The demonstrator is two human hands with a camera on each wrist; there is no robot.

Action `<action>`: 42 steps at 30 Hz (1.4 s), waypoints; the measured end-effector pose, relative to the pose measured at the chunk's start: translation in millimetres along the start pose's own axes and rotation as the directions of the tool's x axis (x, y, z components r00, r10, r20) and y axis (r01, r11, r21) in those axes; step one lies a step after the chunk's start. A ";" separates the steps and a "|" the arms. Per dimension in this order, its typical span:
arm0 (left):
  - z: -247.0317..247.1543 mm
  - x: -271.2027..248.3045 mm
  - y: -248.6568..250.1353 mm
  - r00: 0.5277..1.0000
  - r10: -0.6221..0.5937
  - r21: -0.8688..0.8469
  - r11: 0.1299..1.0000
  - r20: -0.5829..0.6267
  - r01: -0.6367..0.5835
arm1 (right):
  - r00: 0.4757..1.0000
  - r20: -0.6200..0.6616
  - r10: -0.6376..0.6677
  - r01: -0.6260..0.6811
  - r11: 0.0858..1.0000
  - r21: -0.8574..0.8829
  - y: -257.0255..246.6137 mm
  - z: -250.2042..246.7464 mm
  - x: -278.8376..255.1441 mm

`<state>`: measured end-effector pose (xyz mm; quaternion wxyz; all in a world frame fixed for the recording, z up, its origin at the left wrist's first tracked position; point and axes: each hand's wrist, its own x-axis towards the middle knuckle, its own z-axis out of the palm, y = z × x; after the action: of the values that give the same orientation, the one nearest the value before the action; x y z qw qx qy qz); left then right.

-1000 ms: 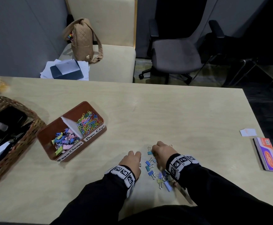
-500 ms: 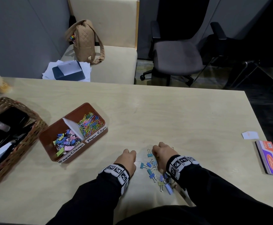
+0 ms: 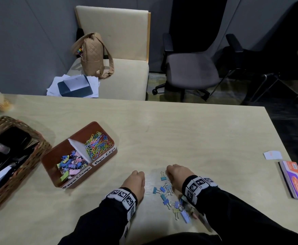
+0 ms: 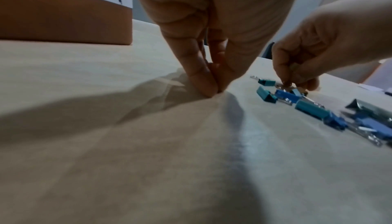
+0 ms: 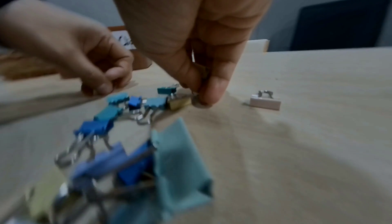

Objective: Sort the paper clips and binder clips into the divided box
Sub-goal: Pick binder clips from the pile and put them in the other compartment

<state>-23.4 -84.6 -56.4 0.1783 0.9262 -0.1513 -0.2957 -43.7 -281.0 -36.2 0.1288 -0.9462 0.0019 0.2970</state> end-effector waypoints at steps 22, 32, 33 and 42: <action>11.1 3.2 38.5 0.972 0.182 0.217 0.953 0.149 -0.212 | 0.980 0.186 0.075 -0.064 0.996 -0.065 -6.8 -3.7 -4.3; 7.3 8.3 35.5 0.972 0.108 0.229 0.961 0.209 -0.156 | 0.991 0.040 0.129 -0.135 0.959 0.248 4.5 0.0 -12.9; 7.0 7.4 34.5 0.972 0.106 0.224 0.962 0.208 -0.153 | 0.983 0.023 0.183 -0.179 0.916 0.359 11.9 -1.4 -12.3; 3.6 11.4 28.4 0.997 -0.001 -0.140 0.990 0.084 0.013 | 0.849 -0.006 0.528 -0.223 0.370 0.902 75.9 -31.4 -24.4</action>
<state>-21.7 -115.2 -52.8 0.2355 0.8988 -0.1343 -0.3446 -52.3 -363.8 -16.1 0.5201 -0.7482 0.3908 0.1298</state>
